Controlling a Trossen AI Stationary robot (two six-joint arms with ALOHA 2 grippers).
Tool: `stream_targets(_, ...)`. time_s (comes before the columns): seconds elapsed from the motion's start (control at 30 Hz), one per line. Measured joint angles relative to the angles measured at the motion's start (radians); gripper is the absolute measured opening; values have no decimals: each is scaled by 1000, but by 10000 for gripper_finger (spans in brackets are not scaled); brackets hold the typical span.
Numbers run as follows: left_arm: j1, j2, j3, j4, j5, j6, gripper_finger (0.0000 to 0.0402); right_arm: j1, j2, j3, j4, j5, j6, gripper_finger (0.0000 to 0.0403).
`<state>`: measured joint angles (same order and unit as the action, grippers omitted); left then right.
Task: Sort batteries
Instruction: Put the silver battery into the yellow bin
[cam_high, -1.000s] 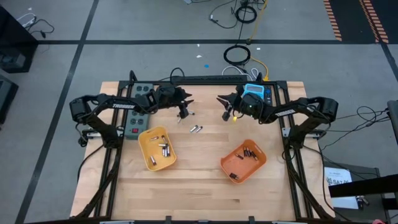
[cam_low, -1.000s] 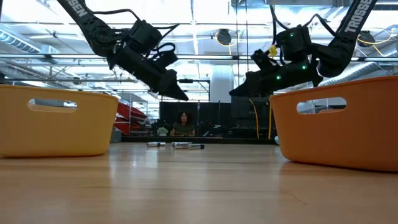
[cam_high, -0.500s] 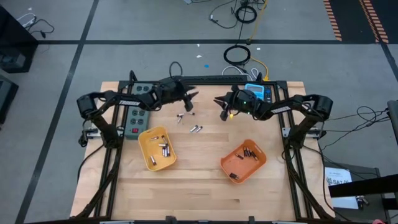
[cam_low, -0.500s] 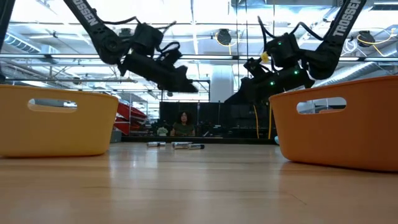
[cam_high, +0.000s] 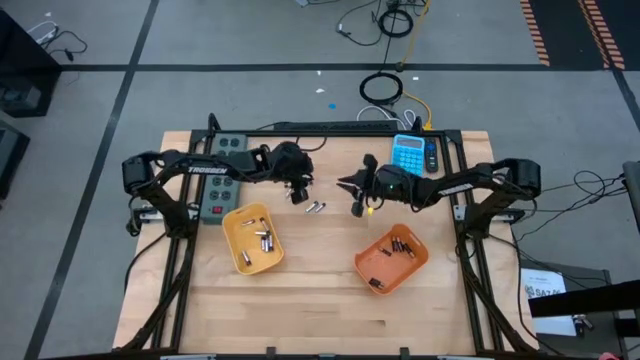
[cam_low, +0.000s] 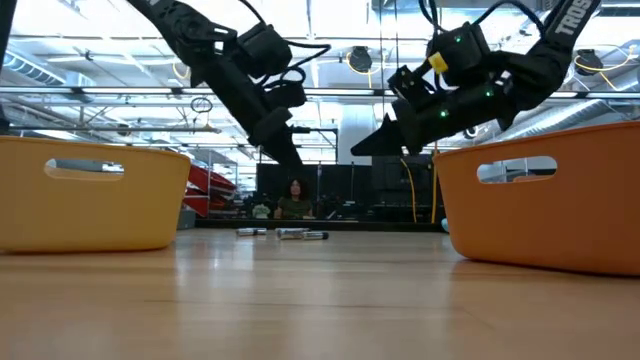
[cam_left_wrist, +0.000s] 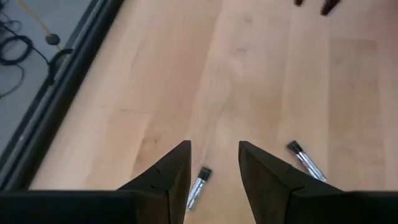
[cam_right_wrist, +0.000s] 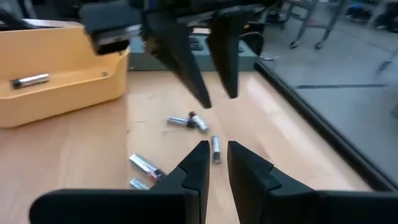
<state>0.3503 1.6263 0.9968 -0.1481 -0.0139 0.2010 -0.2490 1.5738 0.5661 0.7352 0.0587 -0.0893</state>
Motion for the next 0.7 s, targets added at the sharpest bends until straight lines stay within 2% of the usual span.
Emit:
stream_targets(0.23, -26, 7, 6, -11, -48, -19, 148, 36, 10, -9, 15, 15, -42, 58)
stream_targets(0.37, -15, 7, 6, -31, -50, -11, 179, 35, 9, -48, 116, 19, -43, 70)
stream_targets(0.47, -1, 11, 7, -31, -40, -1, 204, 36, 9, -69, 129, 14, -43, 76)
stream_targets(0.57, 24, 45, 61, -113, -14, 24, 210, 34, 9, -81, 128, 19, -56, 77)
stream_targets(0.7, 69, 147, 203, -256, 57, 42, 205, 16, 9, -98, 169, 13, -79, 77)
